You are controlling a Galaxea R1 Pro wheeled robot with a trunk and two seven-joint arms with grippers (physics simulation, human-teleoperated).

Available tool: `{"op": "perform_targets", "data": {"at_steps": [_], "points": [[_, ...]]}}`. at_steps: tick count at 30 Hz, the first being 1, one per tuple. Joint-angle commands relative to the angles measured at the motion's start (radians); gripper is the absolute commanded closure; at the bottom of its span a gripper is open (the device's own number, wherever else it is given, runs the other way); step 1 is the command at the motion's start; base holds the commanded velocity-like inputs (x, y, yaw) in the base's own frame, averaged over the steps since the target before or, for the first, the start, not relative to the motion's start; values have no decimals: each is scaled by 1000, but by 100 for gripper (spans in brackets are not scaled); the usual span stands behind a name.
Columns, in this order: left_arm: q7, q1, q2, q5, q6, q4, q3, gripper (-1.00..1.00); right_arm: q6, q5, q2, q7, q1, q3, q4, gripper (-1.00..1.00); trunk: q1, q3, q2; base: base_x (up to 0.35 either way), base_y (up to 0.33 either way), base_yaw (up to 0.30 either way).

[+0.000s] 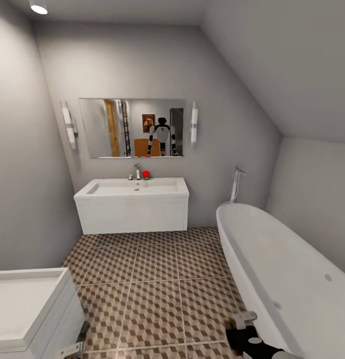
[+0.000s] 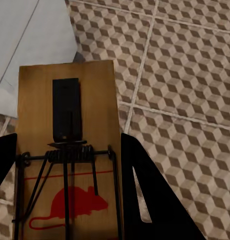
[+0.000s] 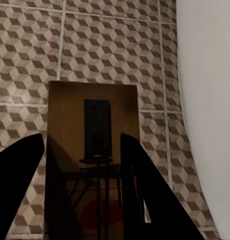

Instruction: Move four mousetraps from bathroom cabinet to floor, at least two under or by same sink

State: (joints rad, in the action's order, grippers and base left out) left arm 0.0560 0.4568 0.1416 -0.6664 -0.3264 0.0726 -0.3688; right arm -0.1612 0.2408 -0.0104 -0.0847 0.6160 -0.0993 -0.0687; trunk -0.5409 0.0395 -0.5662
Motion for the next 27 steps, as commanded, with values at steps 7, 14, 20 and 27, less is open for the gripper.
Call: {"op": "perform_targets", "data": {"at_steps": [7, 14, 20, 27], "points": [[4, 2, -1, -7, -5, 4, -9, 100, -8, 9, 0, -2, 2, -8, -5, 100, -1, 2, -2, 332, 0, 0], [4, 2, -1, -7, -5, 4, -9, 100, -8, 9, 0, -3, 2, -8, -5, 100, -1, 2, -2, 332, 62, 0], [5, 2, -1, -7, -5, 4, -9, 100, -8, 9, 0, -3, 2, -8, -5, 100, -1, 2, -2, 332, 103, 0], [4, 2, -1, -7, -5, 4, -9, 100, -7, 11, 0, -2, 2, -8, -5, 100, -1, 2, -2, 332, 49, 0]]}}
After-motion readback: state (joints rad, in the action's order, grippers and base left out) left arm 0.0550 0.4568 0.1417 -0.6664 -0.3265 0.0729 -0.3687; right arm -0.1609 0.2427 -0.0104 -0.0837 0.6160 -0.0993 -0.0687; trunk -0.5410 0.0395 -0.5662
